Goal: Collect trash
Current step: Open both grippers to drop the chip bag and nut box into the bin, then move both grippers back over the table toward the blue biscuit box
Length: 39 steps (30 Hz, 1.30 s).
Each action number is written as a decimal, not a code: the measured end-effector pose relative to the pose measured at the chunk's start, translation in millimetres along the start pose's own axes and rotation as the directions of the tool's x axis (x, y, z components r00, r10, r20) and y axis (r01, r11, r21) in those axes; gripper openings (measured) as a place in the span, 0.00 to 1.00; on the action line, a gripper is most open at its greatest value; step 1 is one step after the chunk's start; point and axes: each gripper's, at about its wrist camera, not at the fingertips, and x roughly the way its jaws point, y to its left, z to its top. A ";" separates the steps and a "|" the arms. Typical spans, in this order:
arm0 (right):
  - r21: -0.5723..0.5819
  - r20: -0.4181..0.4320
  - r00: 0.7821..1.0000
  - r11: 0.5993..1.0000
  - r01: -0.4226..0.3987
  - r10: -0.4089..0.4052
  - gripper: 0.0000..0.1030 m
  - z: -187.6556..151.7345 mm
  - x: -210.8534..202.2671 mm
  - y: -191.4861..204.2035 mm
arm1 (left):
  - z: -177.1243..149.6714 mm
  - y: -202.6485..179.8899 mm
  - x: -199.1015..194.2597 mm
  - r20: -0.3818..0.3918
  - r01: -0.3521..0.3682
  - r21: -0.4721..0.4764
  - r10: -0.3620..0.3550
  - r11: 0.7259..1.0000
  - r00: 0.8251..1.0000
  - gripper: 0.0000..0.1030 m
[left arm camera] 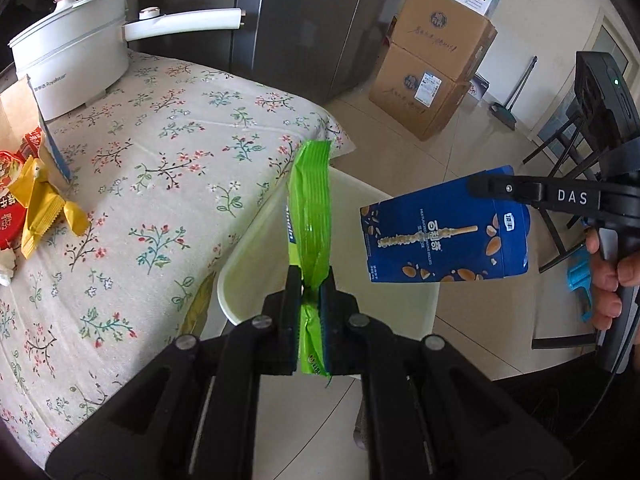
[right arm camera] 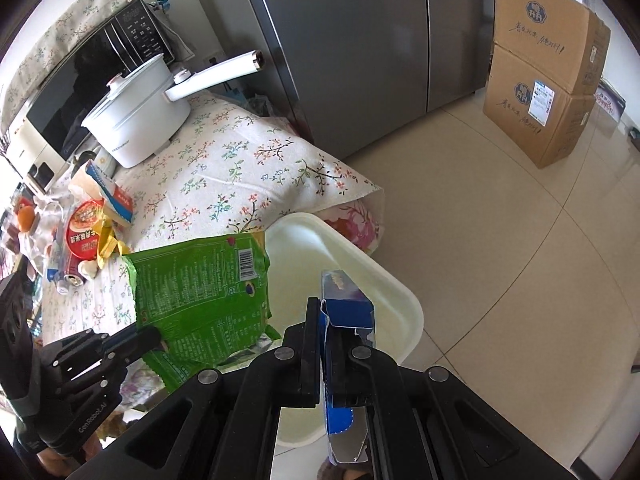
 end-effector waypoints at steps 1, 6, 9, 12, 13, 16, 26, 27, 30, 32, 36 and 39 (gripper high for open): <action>-0.001 -0.004 1.000 1.000 0.002 -0.002 0.02 -0.1 1.4 0.4 | -0.1 -0.4 2.9 -0.001 -0.004 0.005 0.004 1.000 1.000 0.09; -0.005 -0.013 1.000 1.000 0.007 -0.007 0.02 0.5 5.3 2.9 | -1.1 0.6 6.6 -0.015 -0.021 0.042 0.021 0.999 1.000 0.11; -0.005 -0.011 1.000 1.000 0.007 -0.007 0.02 0.7 5.1 4.2 | -2.8 0.4 2.2 0.006 -0.110 0.073 0.109 0.991 0.994 0.47; -0.008 -0.012 1.000 1.000 0.007 -0.007 0.02 0.8 5.3 4.9 | -2.6 7.2 -8.7 0.048 -0.173 0.066 0.170 0.983 0.984 0.68; -0.009 -0.013 1.000 1.000 0.007 -0.007 0.02 1.2 5.4 5.6 | -1.8 11.1 -10.6 0.046 -0.181 0.061 0.178 0.982 0.983 0.68; -0.011 -0.015 1.000 1.000 0.008 -0.009 0.02 1.8 6.2 7.5 | -1.7 21.2 -16.7 0.051 -0.216 0.041 0.214 0.975 0.975 0.74; 0.037 -0.016 1.000 0.999 0.009 -0.008 0.54 7.6 8.4 9.8 | -4.0 39.1 -31.4 0.056 -0.283 0.007 0.282 0.959 0.958 0.79; 0.030 -0.012 1.000 1.000 0.009 -0.009 0.55 8.4 7.5 12.1 | -4.2 40.9 -33.3 0.057 -0.285 0.004 0.285 0.958 0.957 0.79; 0.015 -0.010 1.000 1.000 0.010 -0.010 0.58 9.3 6.7 18.5 | -4.5 45.5 -36.4 0.057 -0.292 -0.003 0.291 0.957 0.955 0.79; 0.010 -0.013 1.000 1.000 0.010 -0.010 0.60 9.6 7.5 22.6 | -5.7 49.7 -39.3 0.056 -0.297 -0.011 0.297 0.955 0.953 0.79; -0.006 -0.012 1.000 1.000 0.016 -0.016 0.63 12.2 8.8 31.6 | -6.3 58.6 -45.8 0.054 -0.310 -0.028 0.312 0.950 0.949 0.79; -0.018 -0.008 1.000 1.000 0.011 -0.012 0.68 14.2 8.5 40.4 | -7.3 66.9 -51.7 0.053 -0.326 -0.044 0.328 0.944 0.943 0.82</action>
